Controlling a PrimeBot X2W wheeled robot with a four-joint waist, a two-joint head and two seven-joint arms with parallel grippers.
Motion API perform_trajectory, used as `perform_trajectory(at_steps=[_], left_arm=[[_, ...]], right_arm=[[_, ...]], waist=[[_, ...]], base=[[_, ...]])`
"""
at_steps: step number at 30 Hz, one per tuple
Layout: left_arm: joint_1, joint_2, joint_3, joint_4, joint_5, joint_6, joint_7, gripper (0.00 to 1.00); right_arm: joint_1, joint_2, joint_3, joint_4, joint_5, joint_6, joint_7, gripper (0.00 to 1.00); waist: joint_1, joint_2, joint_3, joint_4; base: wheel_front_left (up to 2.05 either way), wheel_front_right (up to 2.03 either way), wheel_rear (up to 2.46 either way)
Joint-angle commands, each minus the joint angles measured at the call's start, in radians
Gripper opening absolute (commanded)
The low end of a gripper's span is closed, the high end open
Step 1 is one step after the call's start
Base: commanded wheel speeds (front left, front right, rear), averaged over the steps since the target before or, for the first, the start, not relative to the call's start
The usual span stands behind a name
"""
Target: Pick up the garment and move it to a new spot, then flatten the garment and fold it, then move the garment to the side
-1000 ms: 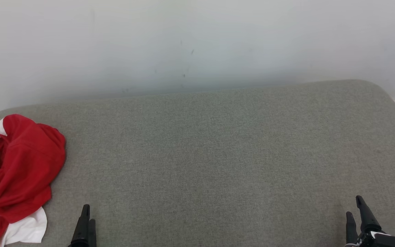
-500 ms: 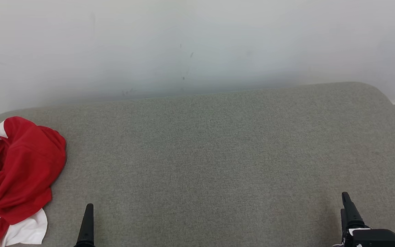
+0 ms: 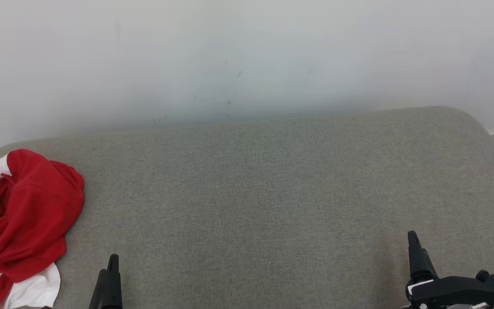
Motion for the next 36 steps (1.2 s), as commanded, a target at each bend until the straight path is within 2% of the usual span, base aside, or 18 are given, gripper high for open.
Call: perform_trajectory(at_steps=[1, 7, 12, 36], left_arm=[[0.004, 0.0, 0.006, -0.028, 0.064, -0.001, -0.012, 1.0], [0.021, -0.002, 0.009, -0.054, 0.178, 0.006, -0.025, 1.0], [0.034, -0.002, -0.003, -0.091, 0.282, 0.04, -0.04, 1.0], [0.079, -0.001, -0.017, -0.179, 0.594, 0.109, -0.091, 1.0]], right_arm=[[-0.001, -0.006, 0.02, -0.02, -0.06, 0.0, -0.015, 1.0], [0.005, -0.01, 0.059, -0.046, -0.161, 0.0, -0.035, 1.0], [0.008, -0.027, 0.12, -0.08, -0.256, 0.0, -0.058, 1.0], [0.026, -0.039, 0.279, -0.137, -0.531, 0.0, -0.139, 1.0]], waist=[[0.0, 0.0, -0.002, 0.0], [0.0, 0.0, -0.008, 0.001], [0.0, 0.0, -0.013, -0.001], [0.0, 0.0, -0.036, -0.009]], base=[[0.0, 0.0, 0.0], [0.0, 0.0, 0.0], [0.0, 0.0, 0.0], [0.0, 0.0, 0.0]])
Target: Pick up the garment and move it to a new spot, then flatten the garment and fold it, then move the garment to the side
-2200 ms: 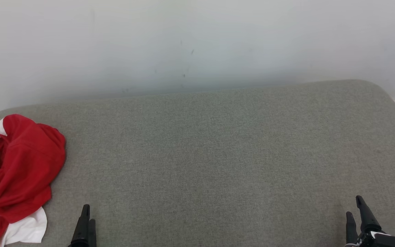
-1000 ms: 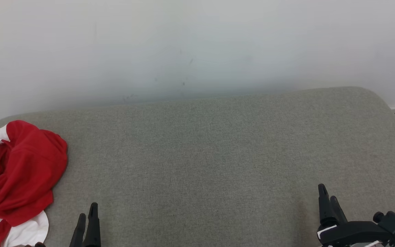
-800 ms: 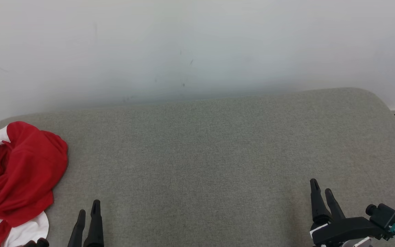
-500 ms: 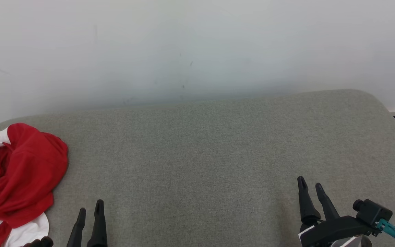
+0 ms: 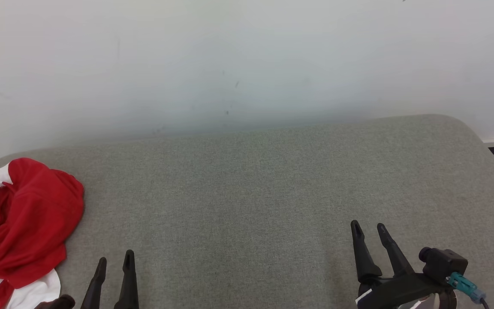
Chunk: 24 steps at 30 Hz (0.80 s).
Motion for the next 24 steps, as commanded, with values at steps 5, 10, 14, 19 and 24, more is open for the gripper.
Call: perform_trajectory(at_steps=[5, 10, 14, 19, 24], left_arm=[[0.016, 0.001, 0.0, -0.024, 0.078, 0.017, -0.016, 1.0], [0.02, 0.001, 0.003, -0.038, 0.127, 0.024, -0.025, 1.0], [0.026, 0.001, 0.002, -0.045, 0.159, 0.025, -0.03, 1.0], [0.034, 0.001, 0.003, -0.053, 0.203, 0.026, -0.039, 1.0], [0.041, 0.001, 0.003, -0.061, 0.244, 0.034, -0.047, 1.0]], right_arm=[[0.005, -0.01, 0.029, -0.017, -0.064, 0.0, -0.022, 1.0], [0.01, -0.011, 0.049, -0.025, -0.105, 0.001, -0.037, 1.0], [0.014, -0.011, 0.058, -0.03, -0.129, 0.001, -0.045, 1.0], [0.022, -0.01, 0.072, -0.035, -0.169, 0.001, -0.058, 1.0], [0.029, -0.006, 0.078, -0.036, -0.212, 0.001, -0.071, 1.0]], waist=[[-0.0002, 0.0, -0.004, -0.001], [-0.0002, 0.0, -0.008, -0.002], [-0.0002, 0.0, -0.01, -0.002], [-0.0002, 0.0, -0.014, -0.002], [-0.0002, 0.0, -0.017, -0.003]], base=[[0.0, 0.0, 0.0], [0.0, 0.0, 0.0], [0.0, 0.0, 0.0], [0.0, 0.0, 0.0], [0.0, 0.0, 0.0]])
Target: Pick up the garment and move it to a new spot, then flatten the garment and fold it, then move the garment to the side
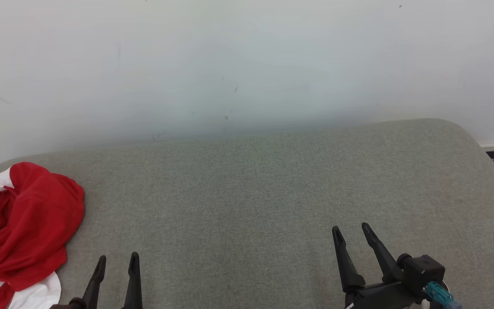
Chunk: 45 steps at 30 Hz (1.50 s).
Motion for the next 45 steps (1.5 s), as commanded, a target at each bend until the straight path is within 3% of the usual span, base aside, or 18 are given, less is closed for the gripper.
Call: perform_trajectory(at_steps=[1, 25, 45], left_arm=[[0.015, 0.001, 0.004, -0.009, 0.024, 0.003, -0.011, 1.0], [0.049, 0.001, 0.033, -0.013, 0.189, -0.004, -0.043, 1.0], [0.042, 0.001, 0.035, 0.013, 0.173, -0.013, -0.042, 1.0]], right_arm=[[0.012, -0.001, 0.005, -0.007, -0.026, 0.001, -0.011, 1.0], [0.052, 0.022, 0.001, -0.006, -0.208, 0.001, -0.063, 1.0], [0.054, 0.027, -0.009, 0.008, -0.207, 0.001, -0.061, 1.0]], waist=[[-0.0001, 0.0, -0.001, -0.001], [-0.0001, 0.0, -0.02, -0.003], [-0.0001, 0.0, -0.02, 0.009]], base=[[0.0, 0.0, 0.0], [0.0, 0.0, 0.0], [0.0, 0.0, 0.0]])
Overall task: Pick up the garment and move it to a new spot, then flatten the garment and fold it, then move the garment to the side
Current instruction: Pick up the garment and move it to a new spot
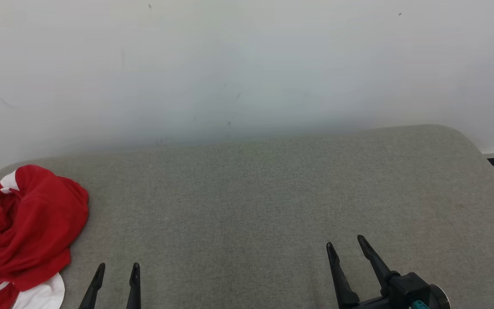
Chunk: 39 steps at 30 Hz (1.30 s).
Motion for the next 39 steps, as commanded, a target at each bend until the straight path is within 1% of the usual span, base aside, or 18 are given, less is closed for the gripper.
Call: perform_trajectory(at_steps=[1, 8, 15, 24, 39], left_arm=[[0.007, 0.001, 0.005, 0.003, -0.003, 0.001, -0.003, 1.0], [0.0, 0.001, 0.008, 0.002, 0.005, 0.007, -0.003, 1.0], [-0.001, 0.001, 0.025, -0.004, 0.015, 0.008, -0.003, 1.0], [-0.007, 0.001, 0.034, -0.02, 0.018, 0.011, -0.003, 1.0], [0.0, 0.001, 0.046, -0.017, 0.025, 0.012, -0.003, 1.0]], right_arm=[[0.005, 0.001, 0.001, -0.002, -0.006, 0.001, -0.002, 1.0], [0.006, 0.001, -0.001, -0.005, -0.007, 0.001, -0.002, 1.0], [0.015, 0.008, -0.001, -0.016, 0.004, 0.001, -0.002, 1.0], [0.013, 0.013, 0.001, -0.014, 0.008, 0.001, -0.002, 1.0], [0.024, 0.015, 0.004, -0.023, 0.036, 0.001, -0.002, 1.0]], waist=[[0.0, -0.0001, 0.001, 0.007], [0.0, -0.0001, 0.011, 0.059], [0.0, -0.0001, 0.022, 0.152], [0.0, -0.0001, 0.028, 0.237], [0.0, -0.0001, 0.021, 0.345]], base=[[0.0, 0.0, 0.0], [0.0, 0.0, 0.0], [0.0, 0.0, 0.0], [0.0, 0.0, 0.0], [0.0, 0.0, 0.0]])
